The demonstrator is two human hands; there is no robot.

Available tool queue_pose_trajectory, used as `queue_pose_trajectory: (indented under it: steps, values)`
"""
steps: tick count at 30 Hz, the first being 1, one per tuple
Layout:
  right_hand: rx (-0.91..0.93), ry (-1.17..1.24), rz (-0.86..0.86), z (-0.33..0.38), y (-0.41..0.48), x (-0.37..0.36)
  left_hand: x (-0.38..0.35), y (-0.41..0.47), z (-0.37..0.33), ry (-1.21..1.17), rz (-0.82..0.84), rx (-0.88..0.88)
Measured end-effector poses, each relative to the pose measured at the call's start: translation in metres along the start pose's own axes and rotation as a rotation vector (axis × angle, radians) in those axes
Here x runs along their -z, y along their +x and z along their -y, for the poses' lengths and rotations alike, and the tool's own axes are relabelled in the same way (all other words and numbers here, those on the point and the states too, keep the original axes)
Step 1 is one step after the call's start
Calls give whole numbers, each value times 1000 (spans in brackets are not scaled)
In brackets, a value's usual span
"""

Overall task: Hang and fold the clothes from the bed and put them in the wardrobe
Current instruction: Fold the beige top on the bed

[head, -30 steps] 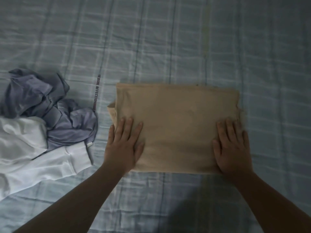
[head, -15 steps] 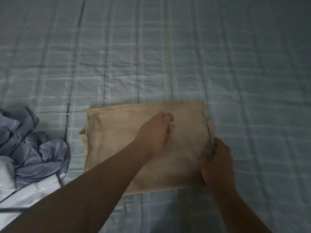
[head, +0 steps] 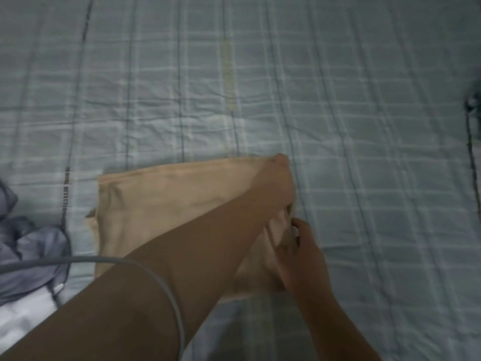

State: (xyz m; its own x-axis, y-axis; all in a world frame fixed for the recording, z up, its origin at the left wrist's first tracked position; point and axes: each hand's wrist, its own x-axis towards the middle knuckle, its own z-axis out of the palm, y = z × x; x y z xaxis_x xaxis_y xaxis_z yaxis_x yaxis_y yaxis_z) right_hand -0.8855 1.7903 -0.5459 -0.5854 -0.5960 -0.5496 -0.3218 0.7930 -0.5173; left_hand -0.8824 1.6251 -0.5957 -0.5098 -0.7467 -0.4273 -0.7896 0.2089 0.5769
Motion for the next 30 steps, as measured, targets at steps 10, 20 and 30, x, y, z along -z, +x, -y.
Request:
queue_pose_trajectory:
  steps: [10, 20, 30]
  values:
    - [602, -156, 165, 93, -106, -126, 164, -111, 178, -719, -170, 118]
    - [829, -606, 270, 111, -154, -231, 170, -156, 306, -430, -342, 158]
    - [884, -307, 155, 102, -146, -204, 159, -165, 315, -176, -482, 145]
